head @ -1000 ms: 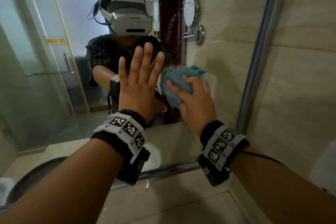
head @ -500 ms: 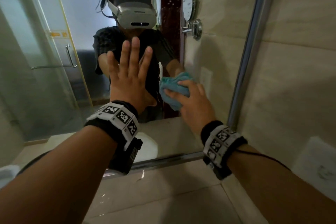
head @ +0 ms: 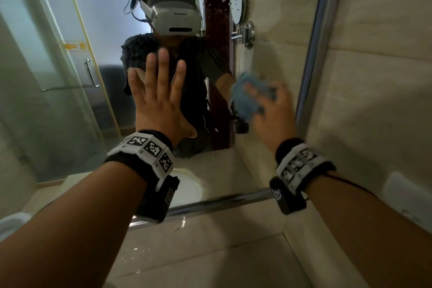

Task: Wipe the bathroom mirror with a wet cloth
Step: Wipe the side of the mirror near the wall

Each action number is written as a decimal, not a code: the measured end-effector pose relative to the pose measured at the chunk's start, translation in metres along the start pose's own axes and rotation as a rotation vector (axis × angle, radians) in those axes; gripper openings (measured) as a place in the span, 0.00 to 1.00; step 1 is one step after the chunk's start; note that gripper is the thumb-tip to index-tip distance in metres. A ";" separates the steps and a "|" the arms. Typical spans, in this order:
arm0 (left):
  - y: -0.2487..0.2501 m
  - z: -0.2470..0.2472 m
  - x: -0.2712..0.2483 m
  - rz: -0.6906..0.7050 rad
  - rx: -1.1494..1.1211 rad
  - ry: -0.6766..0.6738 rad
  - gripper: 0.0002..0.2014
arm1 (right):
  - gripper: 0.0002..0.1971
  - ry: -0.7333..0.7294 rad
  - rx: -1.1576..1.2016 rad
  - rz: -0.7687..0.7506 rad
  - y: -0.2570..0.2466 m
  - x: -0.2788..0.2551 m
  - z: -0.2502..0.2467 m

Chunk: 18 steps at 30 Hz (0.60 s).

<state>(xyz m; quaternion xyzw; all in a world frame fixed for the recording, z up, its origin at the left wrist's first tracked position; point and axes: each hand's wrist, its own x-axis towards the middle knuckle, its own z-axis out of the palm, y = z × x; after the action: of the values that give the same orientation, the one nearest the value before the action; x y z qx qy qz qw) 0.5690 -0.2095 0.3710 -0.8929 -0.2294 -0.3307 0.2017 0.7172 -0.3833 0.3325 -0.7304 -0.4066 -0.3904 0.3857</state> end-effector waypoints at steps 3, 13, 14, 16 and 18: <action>0.000 0.001 -0.001 -0.005 0.009 -0.010 0.72 | 0.25 0.278 -0.038 0.416 0.009 0.030 -0.014; -0.001 0.005 0.001 -0.002 0.000 0.003 0.74 | 0.26 0.090 0.046 0.192 0.015 -0.007 -0.005; -0.001 0.006 0.002 -0.002 0.004 0.005 0.74 | 0.25 0.185 0.089 0.308 0.016 0.001 -0.006; -0.001 0.009 0.002 -0.004 0.015 0.006 0.74 | 0.25 0.262 0.054 0.453 0.011 0.004 -0.001; -0.002 0.009 0.001 -0.002 0.025 0.003 0.74 | 0.27 0.158 -0.020 0.389 -0.003 -0.013 0.008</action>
<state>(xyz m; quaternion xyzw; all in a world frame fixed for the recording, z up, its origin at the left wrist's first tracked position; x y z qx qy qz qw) 0.5727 -0.2032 0.3657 -0.8897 -0.2341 -0.3293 0.2126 0.7117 -0.3789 0.3181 -0.7660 -0.2223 -0.3688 0.4772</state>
